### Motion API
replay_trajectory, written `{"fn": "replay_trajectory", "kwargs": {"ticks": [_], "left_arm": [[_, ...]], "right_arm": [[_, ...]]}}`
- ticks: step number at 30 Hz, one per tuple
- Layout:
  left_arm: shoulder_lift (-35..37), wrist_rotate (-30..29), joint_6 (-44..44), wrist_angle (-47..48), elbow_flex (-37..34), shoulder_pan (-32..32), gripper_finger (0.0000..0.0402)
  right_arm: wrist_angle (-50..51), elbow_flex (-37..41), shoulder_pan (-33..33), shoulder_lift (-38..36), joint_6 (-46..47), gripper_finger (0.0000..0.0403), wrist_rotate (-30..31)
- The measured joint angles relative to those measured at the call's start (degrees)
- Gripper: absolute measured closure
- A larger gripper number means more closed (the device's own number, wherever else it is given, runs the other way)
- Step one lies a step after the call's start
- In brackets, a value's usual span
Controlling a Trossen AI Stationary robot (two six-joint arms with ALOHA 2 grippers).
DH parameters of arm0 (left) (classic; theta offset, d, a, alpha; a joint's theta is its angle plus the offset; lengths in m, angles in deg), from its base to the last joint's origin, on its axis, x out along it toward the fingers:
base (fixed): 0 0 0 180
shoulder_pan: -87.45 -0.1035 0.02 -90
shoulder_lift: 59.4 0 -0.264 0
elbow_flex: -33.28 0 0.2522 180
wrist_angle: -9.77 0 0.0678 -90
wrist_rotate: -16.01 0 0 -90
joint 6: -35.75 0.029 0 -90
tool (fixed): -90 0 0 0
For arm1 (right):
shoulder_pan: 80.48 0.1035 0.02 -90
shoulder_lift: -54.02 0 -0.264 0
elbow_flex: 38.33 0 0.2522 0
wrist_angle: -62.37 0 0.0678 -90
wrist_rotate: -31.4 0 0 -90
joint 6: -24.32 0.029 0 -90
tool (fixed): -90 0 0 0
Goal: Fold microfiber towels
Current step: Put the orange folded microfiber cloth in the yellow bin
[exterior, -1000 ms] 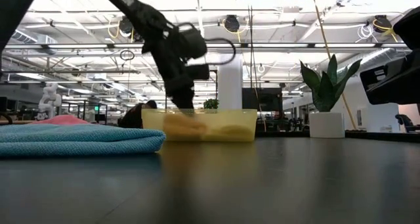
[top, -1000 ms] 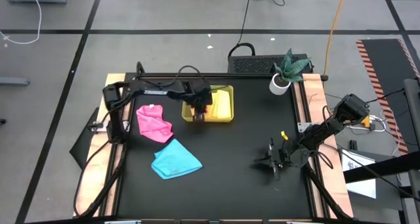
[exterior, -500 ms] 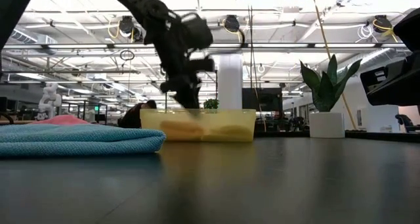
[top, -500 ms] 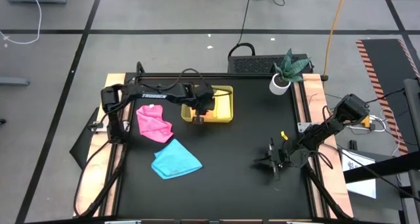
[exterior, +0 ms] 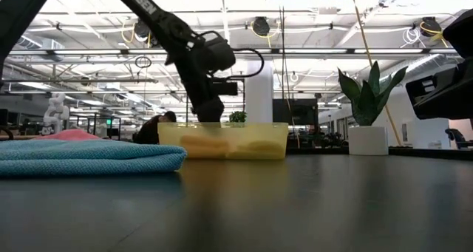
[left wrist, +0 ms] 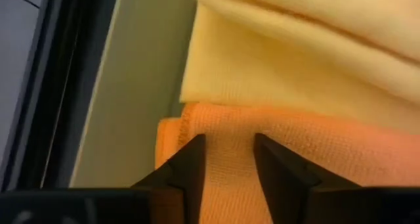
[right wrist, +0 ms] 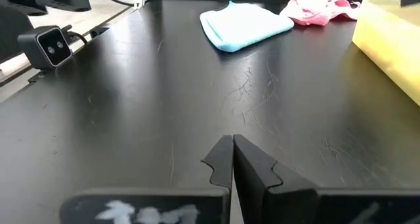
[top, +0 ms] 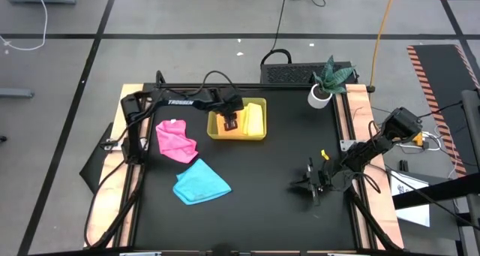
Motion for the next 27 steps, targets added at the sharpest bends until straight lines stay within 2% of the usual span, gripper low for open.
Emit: {"fn": "replay_trajectory", "kwargs": {"ticks": [6,10,12,15,20,23,27], "left_arm": [[-0.8,-2.6,-0.4,0.0,0.0,-0.1,0.0339],[0.8,-2.5,2.9,1.5,0.0,1.2,0.0356],[1.6,-2.5,4.7,2.7,0.0,2.1,0.0346],[2.3,-2.5,5.0,3.3,0.0,3.2,0.0309],[2.6,-0.2,2.0,5.4,0.0,5.0,0.0249],[2.1,4.8,1.9,5.4,0.0,6.4,0.0238],[0.5,5.1,3.9,4.6,-0.3,8.6,0.0251]], "right_arm": [[0.4,0.0,0.0,0.0,0.4,0.0399,0.0],[0.7,0.0,0.0,0.0,0.4,0.0399,0.0],[0.9,0.0,0.0,0.0,0.5,0.0399,0.0],[1.3,0.0,0.0,0.0,0.5,0.0399,0.0],[2.0,0.0,0.0,0.0,1.0,0.0399,0.0],[2.2,0.0,0.0,0.0,1.1,0.0399,0.0],[2.2,0.0,0.0,0.0,1.1,0.0399,0.0]]}}
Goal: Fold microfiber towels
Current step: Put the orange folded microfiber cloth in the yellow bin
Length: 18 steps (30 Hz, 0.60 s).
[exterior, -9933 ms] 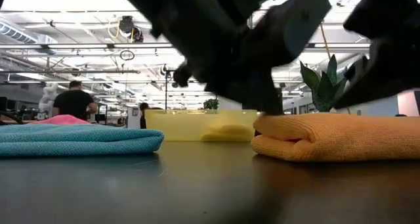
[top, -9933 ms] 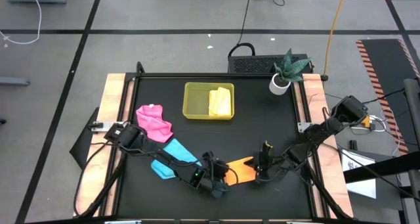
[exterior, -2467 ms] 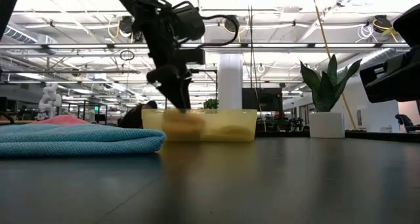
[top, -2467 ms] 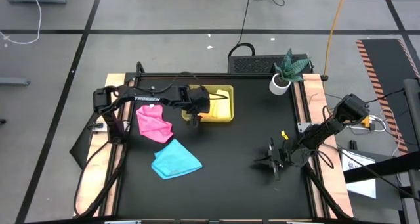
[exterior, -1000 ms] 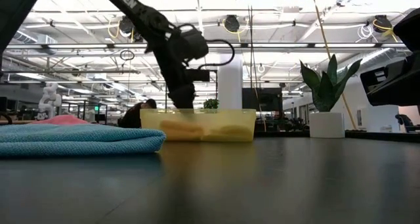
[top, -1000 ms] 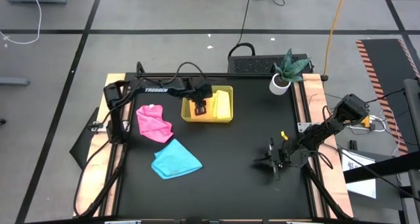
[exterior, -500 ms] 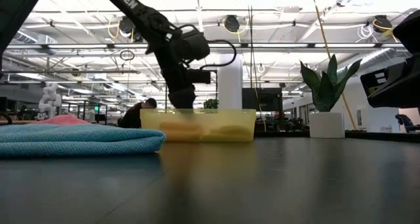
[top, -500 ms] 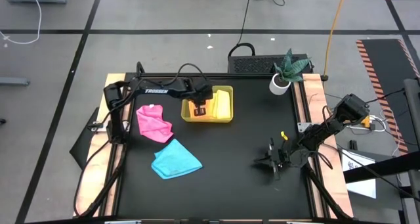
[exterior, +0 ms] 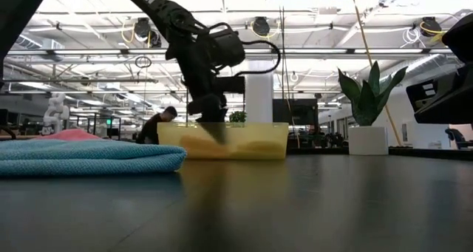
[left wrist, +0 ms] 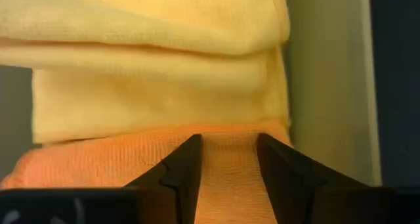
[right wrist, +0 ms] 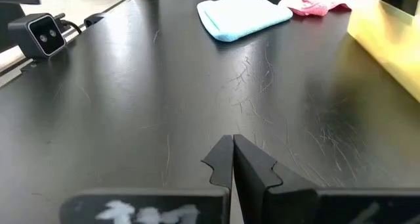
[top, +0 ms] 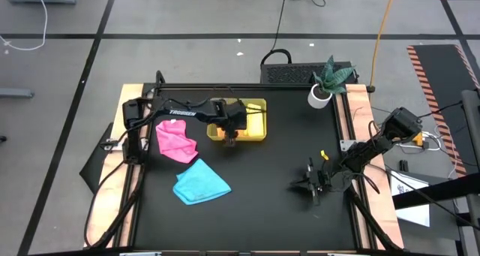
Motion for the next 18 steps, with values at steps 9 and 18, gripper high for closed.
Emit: {"fn": "replay_trajectory", "kwargs": {"ticks": [9,18], "left_arm": [[0.1,-3.3,1.7,-1.9,2.2,3.3,0.0283],[0.6,-8.2,-6.8,10.4,7.9,0.4,0.0284]], "right_arm": [[0.3,0.0,0.0,0.0,0.9,0.0399,0.0],[0.6,0.0,0.0,0.0,0.9,0.0399,0.0]]}}
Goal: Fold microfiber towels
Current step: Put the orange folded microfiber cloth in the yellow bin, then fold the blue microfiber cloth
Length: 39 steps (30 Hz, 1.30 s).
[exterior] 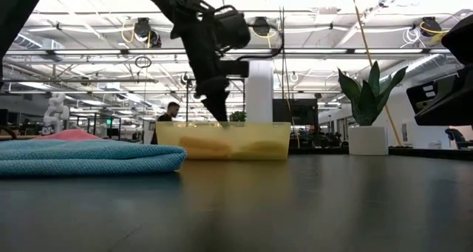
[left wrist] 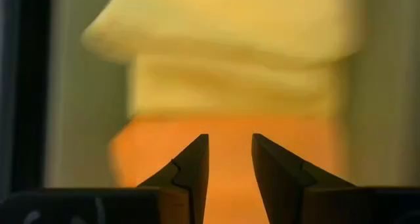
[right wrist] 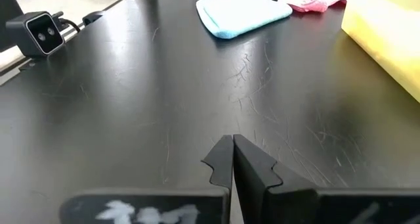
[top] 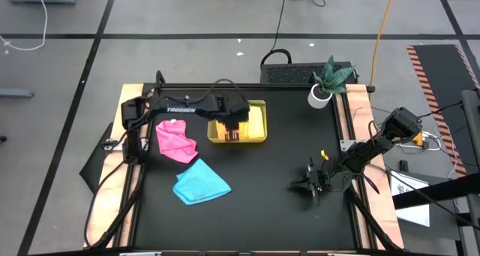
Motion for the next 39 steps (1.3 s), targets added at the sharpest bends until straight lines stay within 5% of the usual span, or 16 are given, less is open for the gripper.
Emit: {"fn": "replay_trajectory", "kwargs": {"ticks": [5,10,24,32,39], "left_arm": [[-0.1,-4.8,-5.0,4.1,-0.1,-5.3,0.0284],[0.0,0.9,-5.5,-1.1,-4.0,-9.0,0.0284],[-0.1,0.1,0.0,-18.9,-10.2,-5.7,0.0284],[-0.1,-11.5,-1.6,-3.4,-4.7,-3.8,0.0284],[-0.1,-14.3,-14.5,16.9,3.3,0.5,0.0284]], "right_arm": [[0.0,0.0,0.0,0.0,0.0,0.0399,0.0],[0.0,0.0,0.0,0.0,0.0,0.0399,0.0],[0.0,0.0,0.0,0.0,0.0,0.0399,0.0],[0.0,0.0,0.0,0.0,0.4,0.0399,0.0],[0.0,0.0,0.0,0.0,0.4,0.0399,0.0]]}}
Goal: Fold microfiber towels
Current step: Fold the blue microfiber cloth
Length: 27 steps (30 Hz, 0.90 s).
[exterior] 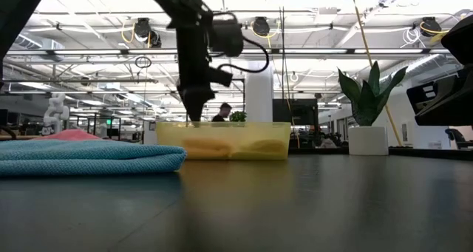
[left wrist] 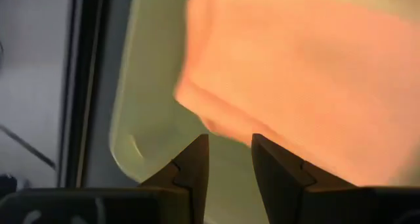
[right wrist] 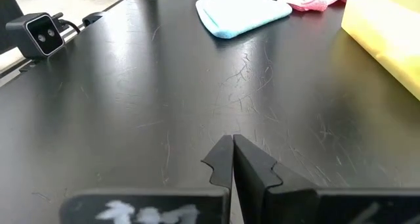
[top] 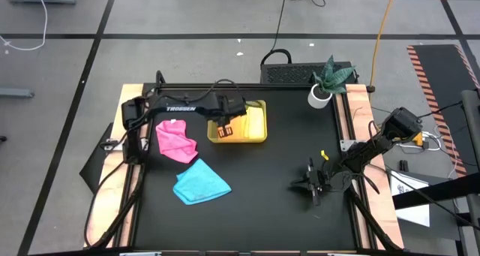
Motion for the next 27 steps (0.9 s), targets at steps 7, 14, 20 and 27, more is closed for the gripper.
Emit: {"fn": "replay_trajectory", "kwargs": {"ticks": [7,14,20,27], "left_arm": [[0.0,-0.2,-18.5,12.4,2.8,14.5,0.0284],[0.0,0.4,-42.7,20.6,2.8,33.9,0.0284],[0.0,1.4,-63.1,24.8,2.8,49.9,0.0284],[0.0,4.8,-89.6,27.2,2.8,62.3,0.0284]], "right_arm": [[-1.1,0.0,0.0,0.0,-1.1,0.0399,0.0],[-10.3,0.0,0.0,0.0,-16.6,0.0399,0.0],[-16.1,0.0,0.0,0.0,-21.2,0.0399,0.1],[-16.4,0.0,0.0,0.0,-20.2,0.0399,0.1]]}}
